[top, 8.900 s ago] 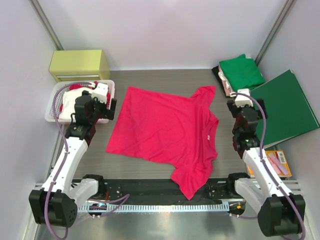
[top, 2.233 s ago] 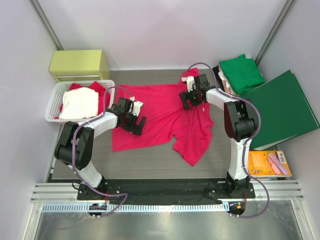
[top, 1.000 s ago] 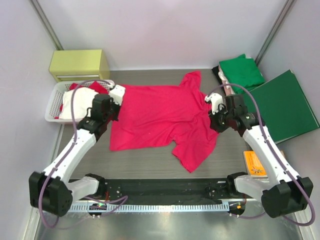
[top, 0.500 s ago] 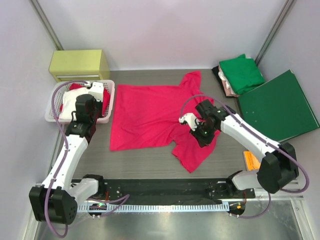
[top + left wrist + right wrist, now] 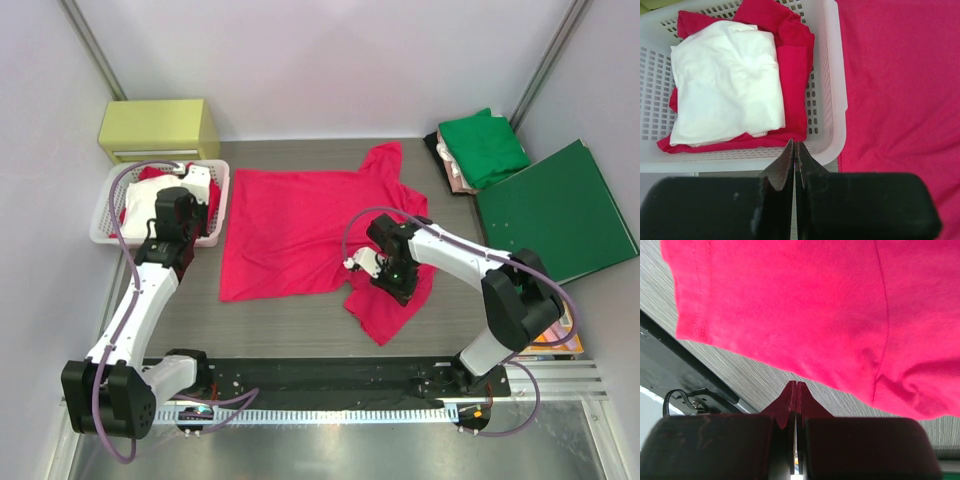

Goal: Fold and stack the t-shirts
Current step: Flatten out the tshirt

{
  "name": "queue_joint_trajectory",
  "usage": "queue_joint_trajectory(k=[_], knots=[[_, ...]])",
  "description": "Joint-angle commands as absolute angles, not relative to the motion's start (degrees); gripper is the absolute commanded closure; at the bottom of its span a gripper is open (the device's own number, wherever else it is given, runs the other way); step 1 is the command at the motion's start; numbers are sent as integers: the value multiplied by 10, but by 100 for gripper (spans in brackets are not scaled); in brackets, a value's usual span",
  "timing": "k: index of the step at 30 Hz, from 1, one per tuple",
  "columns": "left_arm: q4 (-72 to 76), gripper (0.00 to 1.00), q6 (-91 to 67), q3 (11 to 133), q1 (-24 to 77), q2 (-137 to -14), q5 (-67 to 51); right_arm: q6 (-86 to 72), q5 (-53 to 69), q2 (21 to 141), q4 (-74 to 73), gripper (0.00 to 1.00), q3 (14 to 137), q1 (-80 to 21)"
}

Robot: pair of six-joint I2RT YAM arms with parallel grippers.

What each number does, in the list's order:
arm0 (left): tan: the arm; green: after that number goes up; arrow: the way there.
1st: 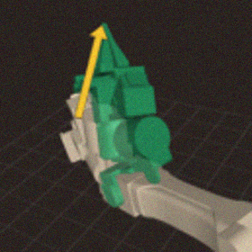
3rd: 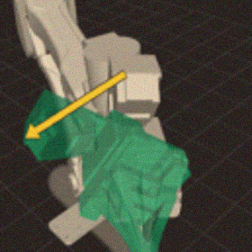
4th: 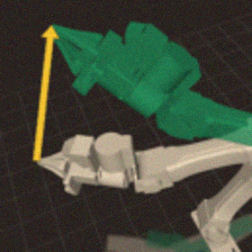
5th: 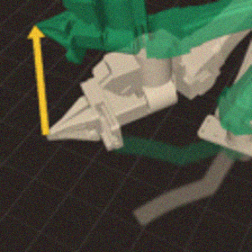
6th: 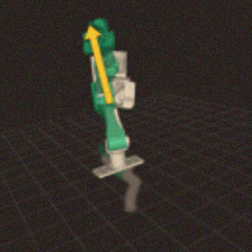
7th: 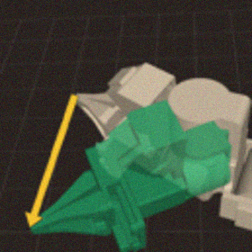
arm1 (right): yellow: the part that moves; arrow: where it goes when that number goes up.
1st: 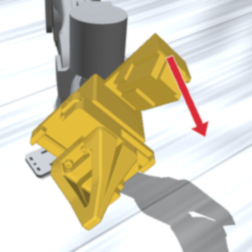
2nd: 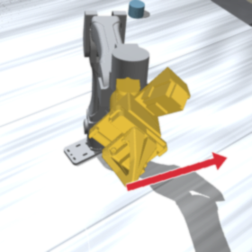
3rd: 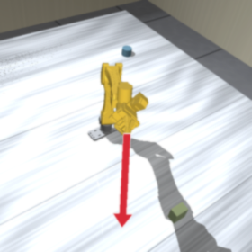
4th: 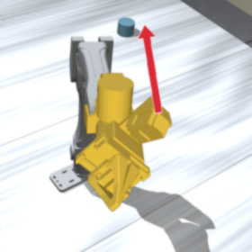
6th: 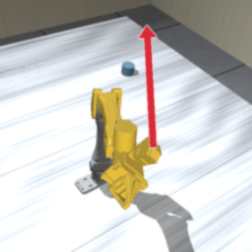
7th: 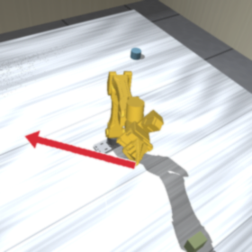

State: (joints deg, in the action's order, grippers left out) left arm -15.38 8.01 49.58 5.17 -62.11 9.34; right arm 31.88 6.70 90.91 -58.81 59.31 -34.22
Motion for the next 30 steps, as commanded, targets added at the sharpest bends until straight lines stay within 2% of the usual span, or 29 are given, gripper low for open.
queue_joint_trajectory(k=[1,12,19,25,30], knots=[[-142,100,77,511,48,-616,86,332,52,903,-572,99,577,-350],[-143,100,81,511,48,-635,81,315,51,955,-532,99,543,-437],[-146,100,86,511,48,-629,82,320,39,964,-520,99,511,-437],[-143,100,89,516,48,-635,82,331,9,919,-538,99,460,-426],[-145,100,83,524,48,-649,73,343,3,894,-571,99,482,-396]])
